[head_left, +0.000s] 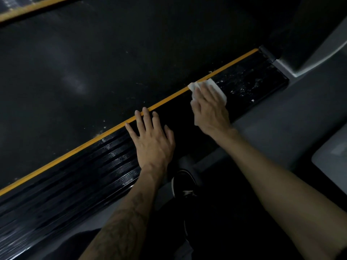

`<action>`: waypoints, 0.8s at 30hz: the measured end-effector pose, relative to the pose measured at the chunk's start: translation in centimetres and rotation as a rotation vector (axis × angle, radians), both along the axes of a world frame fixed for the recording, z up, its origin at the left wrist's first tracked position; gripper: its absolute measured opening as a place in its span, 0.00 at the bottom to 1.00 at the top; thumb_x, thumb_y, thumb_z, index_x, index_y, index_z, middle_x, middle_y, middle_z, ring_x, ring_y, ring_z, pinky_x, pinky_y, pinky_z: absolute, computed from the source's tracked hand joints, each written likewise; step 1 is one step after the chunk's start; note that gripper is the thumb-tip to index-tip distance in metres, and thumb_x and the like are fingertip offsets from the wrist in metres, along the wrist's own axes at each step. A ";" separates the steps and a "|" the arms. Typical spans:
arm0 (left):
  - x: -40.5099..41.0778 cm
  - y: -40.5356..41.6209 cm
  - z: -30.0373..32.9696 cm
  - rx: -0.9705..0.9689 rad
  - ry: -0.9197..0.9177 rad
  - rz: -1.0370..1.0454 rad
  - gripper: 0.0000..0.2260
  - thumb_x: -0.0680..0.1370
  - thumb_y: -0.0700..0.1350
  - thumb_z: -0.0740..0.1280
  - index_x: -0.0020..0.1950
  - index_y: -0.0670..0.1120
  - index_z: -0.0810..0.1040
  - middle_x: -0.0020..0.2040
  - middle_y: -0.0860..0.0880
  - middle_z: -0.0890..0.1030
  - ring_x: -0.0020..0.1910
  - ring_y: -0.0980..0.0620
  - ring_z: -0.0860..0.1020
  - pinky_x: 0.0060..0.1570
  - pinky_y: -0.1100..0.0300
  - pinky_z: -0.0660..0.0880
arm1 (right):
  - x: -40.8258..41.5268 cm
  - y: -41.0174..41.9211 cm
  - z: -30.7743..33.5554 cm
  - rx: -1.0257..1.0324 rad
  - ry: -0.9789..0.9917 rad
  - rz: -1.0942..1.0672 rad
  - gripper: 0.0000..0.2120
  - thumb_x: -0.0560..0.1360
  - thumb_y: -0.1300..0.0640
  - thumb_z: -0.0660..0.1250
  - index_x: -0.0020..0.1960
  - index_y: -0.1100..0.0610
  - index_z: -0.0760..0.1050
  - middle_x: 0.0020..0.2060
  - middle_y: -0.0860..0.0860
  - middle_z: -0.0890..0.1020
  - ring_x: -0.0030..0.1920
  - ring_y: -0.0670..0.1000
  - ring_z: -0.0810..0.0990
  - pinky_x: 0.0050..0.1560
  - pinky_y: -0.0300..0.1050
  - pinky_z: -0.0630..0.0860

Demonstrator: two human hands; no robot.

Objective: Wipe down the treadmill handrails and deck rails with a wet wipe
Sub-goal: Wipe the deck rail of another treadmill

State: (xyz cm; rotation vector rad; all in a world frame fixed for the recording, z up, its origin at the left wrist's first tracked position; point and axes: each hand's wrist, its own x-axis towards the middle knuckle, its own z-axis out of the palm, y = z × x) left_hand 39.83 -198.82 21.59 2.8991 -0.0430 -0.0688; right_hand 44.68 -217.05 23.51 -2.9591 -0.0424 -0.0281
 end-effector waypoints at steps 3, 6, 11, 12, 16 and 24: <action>0.1 0.0 0.0 0.003 -0.003 0.001 0.26 0.85 0.55 0.49 0.80 0.43 0.62 0.84 0.41 0.53 0.83 0.41 0.45 0.78 0.32 0.44 | -1.7 1.7 -0.8 -0.042 0.019 0.253 0.26 0.86 0.50 0.50 0.82 0.55 0.58 0.82 0.54 0.58 0.83 0.54 0.52 0.82 0.52 0.49; 0.1 0.0 -0.2 0.001 -0.009 -0.007 0.27 0.84 0.55 0.48 0.79 0.43 0.62 0.84 0.41 0.53 0.83 0.40 0.46 0.78 0.32 0.44 | -0.2 -1.0 -0.1 -0.035 -0.004 0.275 0.24 0.86 0.54 0.53 0.81 0.55 0.62 0.81 0.54 0.61 0.82 0.54 0.55 0.81 0.49 0.49; 0.2 -0.1 -0.3 0.005 -0.009 -0.007 0.27 0.84 0.55 0.48 0.80 0.44 0.62 0.84 0.41 0.53 0.83 0.40 0.46 0.78 0.31 0.44 | 0.6 0.5 -0.2 0.018 -0.002 0.006 0.24 0.87 0.52 0.51 0.82 0.56 0.58 0.82 0.54 0.58 0.83 0.55 0.52 0.81 0.55 0.51; 0.2 -0.1 -0.3 0.001 -0.009 -0.004 0.26 0.84 0.55 0.49 0.80 0.44 0.62 0.84 0.41 0.53 0.83 0.40 0.46 0.78 0.31 0.44 | 0.0 1.7 -0.4 0.029 -0.003 0.073 0.25 0.86 0.53 0.53 0.82 0.56 0.59 0.82 0.55 0.59 0.83 0.55 0.53 0.81 0.55 0.51; 0.2 0.0 -0.7 -0.009 -0.041 -0.004 0.27 0.84 0.55 0.48 0.79 0.43 0.63 0.83 0.41 0.55 0.83 0.40 0.48 0.78 0.31 0.45 | -0.4 1.2 -0.4 -0.030 -0.017 0.298 0.26 0.84 0.56 0.55 0.82 0.54 0.60 0.81 0.54 0.60 0.82 0.55 0.55 0.82 0.50 0.48; 0.3 0.0 -0.8 0.010 -0.040 -0.008 0.29 0.83 0.56 0.45 0.79 0.43 0.63 0.83 0.41 0.56 0.83 0.40 0.48 0.78 0.31 0.45 | 1.1 2.8 -0.5 0.020 -0.014 0.085 0.24 0.85 0.55 0.55 0.81 0.56 0.62 0.79 0.54 0.64 0.82 0.57 0.55 0.82 0.53 0.49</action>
